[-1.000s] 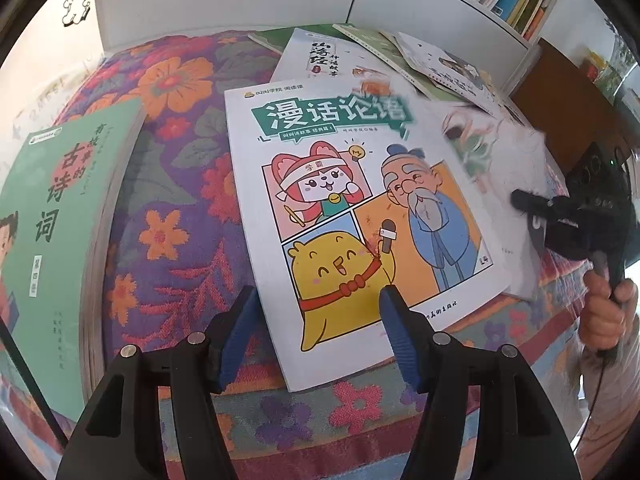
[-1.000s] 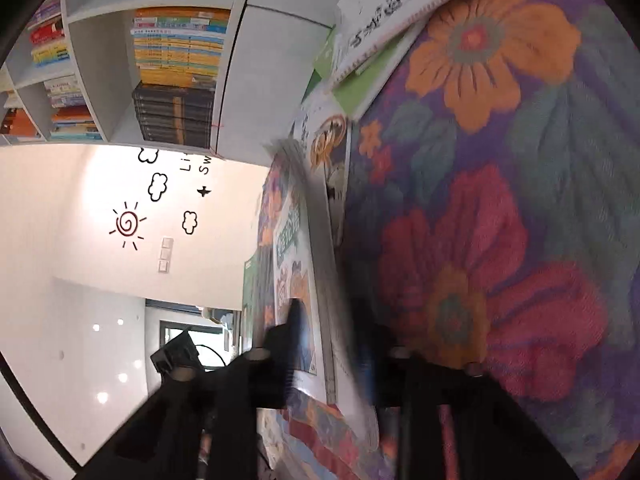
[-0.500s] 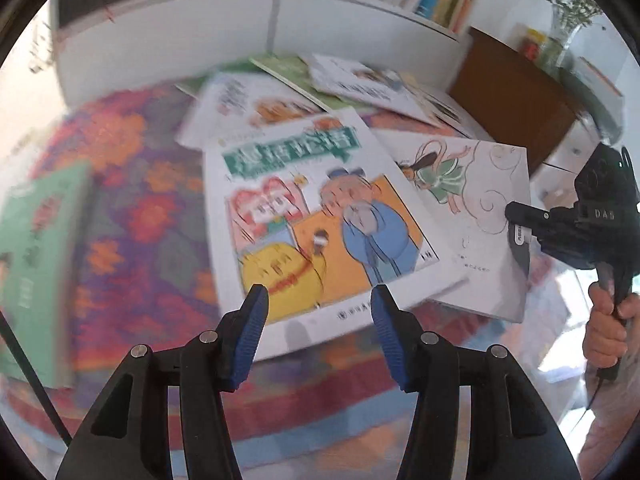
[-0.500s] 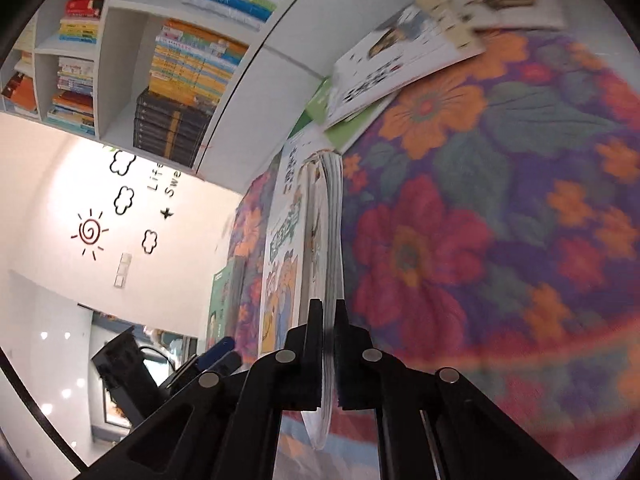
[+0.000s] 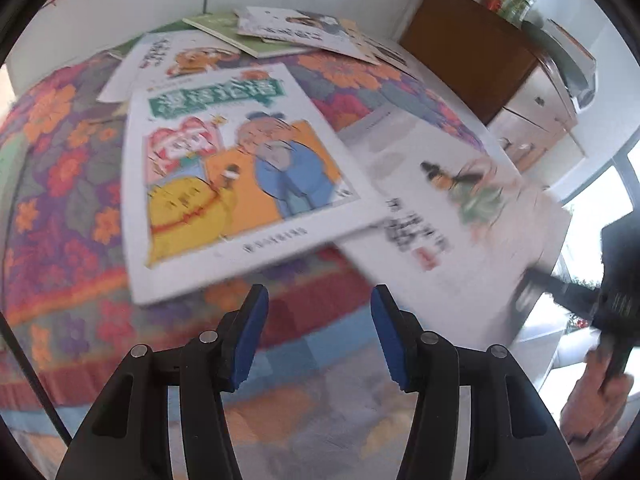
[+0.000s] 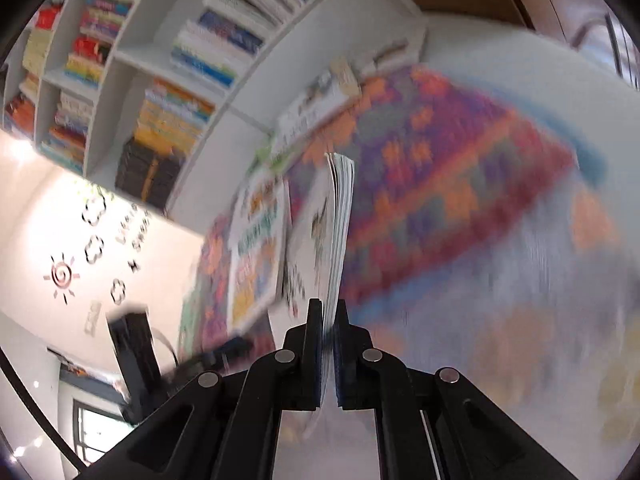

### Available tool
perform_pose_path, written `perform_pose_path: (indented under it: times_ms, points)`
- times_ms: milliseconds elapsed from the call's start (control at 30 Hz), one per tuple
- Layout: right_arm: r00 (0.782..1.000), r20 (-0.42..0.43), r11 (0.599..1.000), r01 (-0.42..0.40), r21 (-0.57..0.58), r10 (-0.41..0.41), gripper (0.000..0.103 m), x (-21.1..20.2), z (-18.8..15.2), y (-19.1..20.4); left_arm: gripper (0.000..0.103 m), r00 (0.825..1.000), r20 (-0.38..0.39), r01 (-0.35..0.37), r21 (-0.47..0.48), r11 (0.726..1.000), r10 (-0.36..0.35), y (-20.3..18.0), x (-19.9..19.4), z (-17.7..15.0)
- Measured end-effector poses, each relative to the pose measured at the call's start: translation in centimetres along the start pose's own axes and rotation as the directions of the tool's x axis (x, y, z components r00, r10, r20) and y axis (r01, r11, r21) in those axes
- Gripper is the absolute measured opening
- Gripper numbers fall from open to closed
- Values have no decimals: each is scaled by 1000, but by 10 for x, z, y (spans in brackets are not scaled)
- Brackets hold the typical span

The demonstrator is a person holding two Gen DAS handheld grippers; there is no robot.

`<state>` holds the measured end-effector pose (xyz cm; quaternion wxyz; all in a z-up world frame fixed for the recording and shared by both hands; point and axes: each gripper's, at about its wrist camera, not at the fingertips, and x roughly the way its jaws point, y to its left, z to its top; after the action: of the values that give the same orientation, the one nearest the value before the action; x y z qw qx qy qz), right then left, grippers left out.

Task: Organize books
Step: 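Hold the white book upright with the right gripper while the left gripper approaches it, then grip the white book edge with the left gripper while the right gripper holds it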

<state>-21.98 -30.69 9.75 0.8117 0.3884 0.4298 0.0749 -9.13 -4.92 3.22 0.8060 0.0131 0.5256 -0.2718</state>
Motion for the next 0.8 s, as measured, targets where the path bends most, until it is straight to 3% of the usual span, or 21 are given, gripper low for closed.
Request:
perform_pose_path:
  times_ms: [133,233,300,333,467,567,733,800]
  points:
    - [996,-90,998,19,-66,-25,10,12,-32,6,51,999,-36,-12,21,1000,13,-18,9,-12]
    - [979,-160,982,104,-155,-129,25,18,-39,15,51,999,-33,-42,35,998,43,-25,8,-17]
    - [972,-174,975,127,-180,-159,47,13,-39,14,51,999,-39,-22,21,1000,23,-26,7,-18]
    - [972,-165,973,138,-185,-169,50,7,-38,13,51,999,-40,-15,14,1000,15,-26,7,-18]
    - [958,-118,944,227,-237,-260,52,-19,-27,8,51,999,-43,10,3,1000,-10,-32,9,-22]
    - [954,-41,920,273,-282,-296,58,-23,2,15,51,999,-41,-8,17,1000,9,-39,11,-23]
    - [929,-33,863,330,-383,-370,58,16,48,20,49,999,-36,-11,8,1000,11,-39,16,-16]
    - [923,-44,859,337,-386,-382,57,37,57,15,49,999,-33,-17,10,1000,17,-39,17,-14]
